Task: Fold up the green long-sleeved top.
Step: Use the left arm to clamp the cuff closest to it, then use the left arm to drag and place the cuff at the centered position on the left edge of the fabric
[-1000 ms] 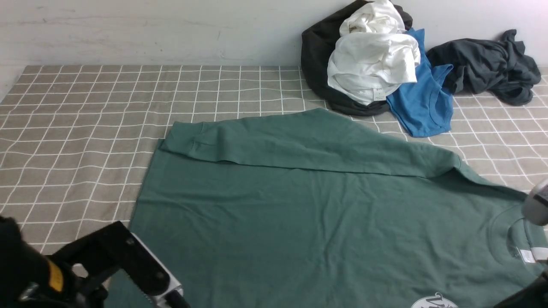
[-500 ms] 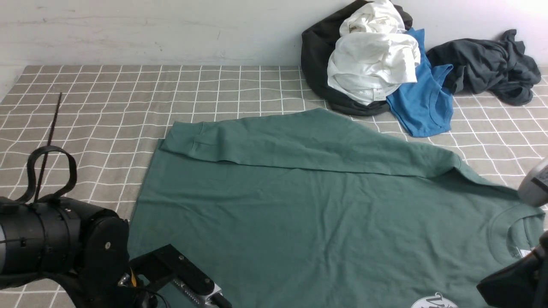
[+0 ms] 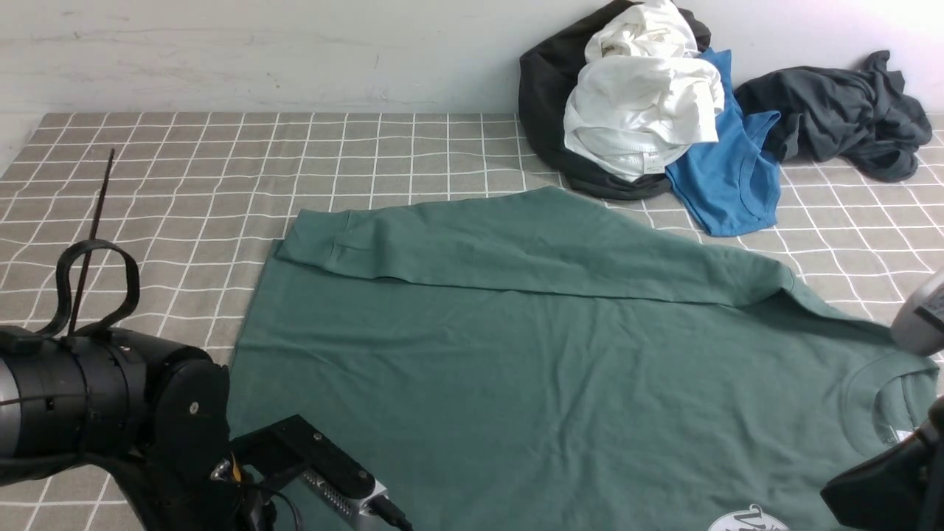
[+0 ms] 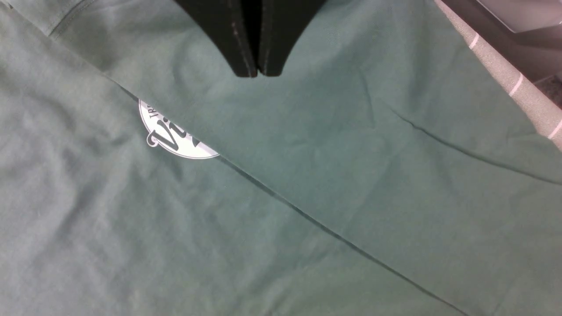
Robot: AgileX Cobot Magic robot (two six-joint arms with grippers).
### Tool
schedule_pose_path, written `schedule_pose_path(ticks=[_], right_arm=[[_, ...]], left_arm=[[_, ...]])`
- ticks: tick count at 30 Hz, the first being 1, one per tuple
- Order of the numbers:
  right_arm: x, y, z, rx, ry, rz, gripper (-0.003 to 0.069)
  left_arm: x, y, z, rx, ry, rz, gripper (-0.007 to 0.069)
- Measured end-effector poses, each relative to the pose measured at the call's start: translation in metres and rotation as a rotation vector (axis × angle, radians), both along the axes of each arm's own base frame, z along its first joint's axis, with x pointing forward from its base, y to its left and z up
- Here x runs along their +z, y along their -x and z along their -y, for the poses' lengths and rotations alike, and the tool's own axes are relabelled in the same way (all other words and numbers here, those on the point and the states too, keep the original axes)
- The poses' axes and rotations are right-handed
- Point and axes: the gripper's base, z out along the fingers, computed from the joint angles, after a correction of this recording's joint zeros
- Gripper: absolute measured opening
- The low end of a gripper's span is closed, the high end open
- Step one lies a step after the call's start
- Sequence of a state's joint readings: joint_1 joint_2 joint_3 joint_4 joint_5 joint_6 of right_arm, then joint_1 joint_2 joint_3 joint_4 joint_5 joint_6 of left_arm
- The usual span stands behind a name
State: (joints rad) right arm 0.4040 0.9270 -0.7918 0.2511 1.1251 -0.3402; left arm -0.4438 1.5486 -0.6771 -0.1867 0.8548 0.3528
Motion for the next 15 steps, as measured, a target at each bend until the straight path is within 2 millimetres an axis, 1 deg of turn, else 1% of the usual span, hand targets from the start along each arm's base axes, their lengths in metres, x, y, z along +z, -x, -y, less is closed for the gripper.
schedule_pose_path(ticks=[2,5,7,9,10,13,15], right_arm=[[0.000,0.000,0.000,0.000,0.000,0.000,-0.0008],[0.000,0.000,0.000,0.000,0.000,0.001,-0.0008],[0.000,0.000,0.000,0.000,0.000,0.001,-0.0008],[0.000,0.000,0.000,-0.001,-0.002,0.006,-0.0008],[0.000,-0.001,0.000,-0.002,-0.003,0.007,-0.0008],[0.001,-0.002,0.000,-0.003,-0.002,0.022,-0.0008],[0.001,-0.003,0.000,-0.004,0.003,0.033,-0.0008]], left_arm=[[0.003,-0.002,0.001,-0.002,0.001,-0.005,0.0015],[0.014,-0.008,0.004,-0.020,-0.006,-0.015,0.0013],[0.024,-0.015,0.006,-0.040,-0.017,-0.006,0.0013],[0.041,-0.030,0.008,-0.073,-0.038,0.050,0.0013],[0.043,-0.031,0.008,-0.076,-0.040,0.057,0.0013],[0.071,-0.057,0.013,-0.105,-0.053,0.186,0.0013],[0.085,-0.074,0.015,-0.090,-0.040,0.242,0.0014]])
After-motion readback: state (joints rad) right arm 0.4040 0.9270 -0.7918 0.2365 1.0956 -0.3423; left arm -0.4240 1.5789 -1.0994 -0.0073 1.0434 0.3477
